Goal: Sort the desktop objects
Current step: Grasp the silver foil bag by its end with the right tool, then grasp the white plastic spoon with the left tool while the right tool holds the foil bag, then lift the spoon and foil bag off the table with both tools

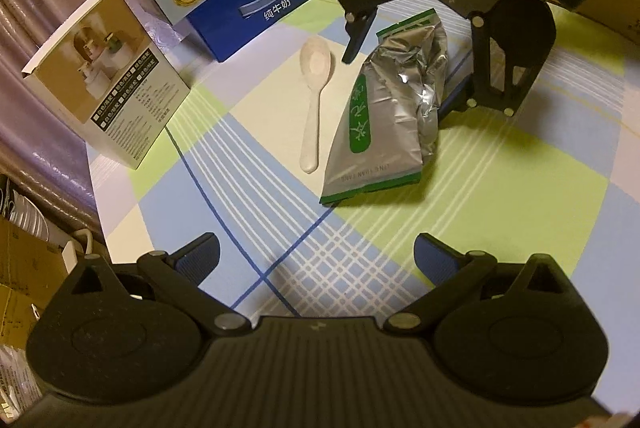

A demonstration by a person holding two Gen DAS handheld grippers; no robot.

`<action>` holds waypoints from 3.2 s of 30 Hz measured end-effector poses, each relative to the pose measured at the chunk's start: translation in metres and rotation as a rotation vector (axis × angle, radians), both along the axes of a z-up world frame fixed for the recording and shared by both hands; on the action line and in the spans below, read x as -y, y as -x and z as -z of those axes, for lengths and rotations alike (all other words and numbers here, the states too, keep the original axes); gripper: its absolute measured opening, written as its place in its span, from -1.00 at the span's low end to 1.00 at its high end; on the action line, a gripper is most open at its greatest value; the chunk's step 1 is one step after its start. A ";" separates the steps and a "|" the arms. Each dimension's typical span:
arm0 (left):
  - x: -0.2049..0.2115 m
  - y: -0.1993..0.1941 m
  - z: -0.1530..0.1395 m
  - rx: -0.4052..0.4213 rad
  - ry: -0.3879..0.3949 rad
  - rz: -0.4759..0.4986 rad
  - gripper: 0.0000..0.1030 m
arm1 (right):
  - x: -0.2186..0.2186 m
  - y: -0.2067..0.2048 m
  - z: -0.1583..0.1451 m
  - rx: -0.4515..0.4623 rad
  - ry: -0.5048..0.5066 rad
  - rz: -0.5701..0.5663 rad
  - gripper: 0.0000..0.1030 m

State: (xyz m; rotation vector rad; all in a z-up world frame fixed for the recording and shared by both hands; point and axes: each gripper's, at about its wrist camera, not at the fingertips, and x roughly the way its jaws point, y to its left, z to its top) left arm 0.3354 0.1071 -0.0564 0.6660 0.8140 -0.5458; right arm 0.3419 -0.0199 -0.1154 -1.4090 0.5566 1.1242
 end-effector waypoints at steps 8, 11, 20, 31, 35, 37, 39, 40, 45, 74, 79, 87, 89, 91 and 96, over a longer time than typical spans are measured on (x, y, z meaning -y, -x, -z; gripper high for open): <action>0.002 -0.008 0.003 -0.012 0.002 -0.002 0.97 | 0.003 -0.002 -0.006 -0.038 -0.019 0.087 0.05; 0.005 -0.010 0.003 -0.017 -0.003 0.006 0.97 | 0.013 -0.002 -0.012 -0.058 -0.009 0.122 0.01; 0.026 -0.034 -0.001 -0.049 0.012 0.049 0.88 | 0.060 -0.018 -0.034 -0.062 -0.029 0.280 -0.01; 0.071 -0.087 0.016 -0.086 0.045 0.079 0.62 | 0.095 -0.048 -0.037 -0.104 -0.057 0.472 -0.01; 0.085 -0.104 0.027 -0.100 0.049 0.087 0.47 | 0.101 -0.050 -0.035 -0.123 -0.067 0.486 -0.01; 0.089 -0.114 0.032 -0.113 0.057 0.069 0.37 | 0.102 -0.051 -0.032 -0.123 -0.070 0.484 -0.01; 0.092 -0.123 0.034 -0.113 0.070 0.054 0.33 | 0.101 -0.051 -0.030 -0.119 -0.072 0.476 -0.01; 0.093 -0.126 0.034 -0.110 0.077 0.047 0.33 | 0.101 -0.051 -0.029 -0.118 -0.075 0.474 -0.01; 0.098 -0.146 0.035 -0.110 0.124 0.001 0.09 | 0.100 -0.053 -0.029 -0.125 -0.092 0.474 -0.01; 0.094 0.002 0.039 -0.267 0.234 -0.306 -0.47 | 0.120 0.041 -0.053 -0.418 -0.261 1.050 -0.04; 0.097 0.049 0.036 -0.272 0.244 -0.344 -0.47 | 0.129 0.082 -0.057 -0.428 -0.320 1.142 -0.04; 0.103 0.119 0.032 -0.295 0.378 -0.454 -0.47 | 0.166 0.128 -0.065 -0.517 -0.517 1.337 -0.04; 0.103 0.134 0.033 -0.279 0.409 -0.475 -0.47 | 0.170 0.139 -0.065 -0.507 -0.571 1.337 -0.04; 0.104 0.143 0.033 -0.249 0.406 -0.479 -0.47 | 0.175 0.146 -0.065 -0.495 -0.624 1.337 -0.04; 0.100 0.148 0.033 -0.210 0.415 -0.439 -0.47 | 0.188 0.154 -0.060 -0.484 -0.745 1.335 -0.03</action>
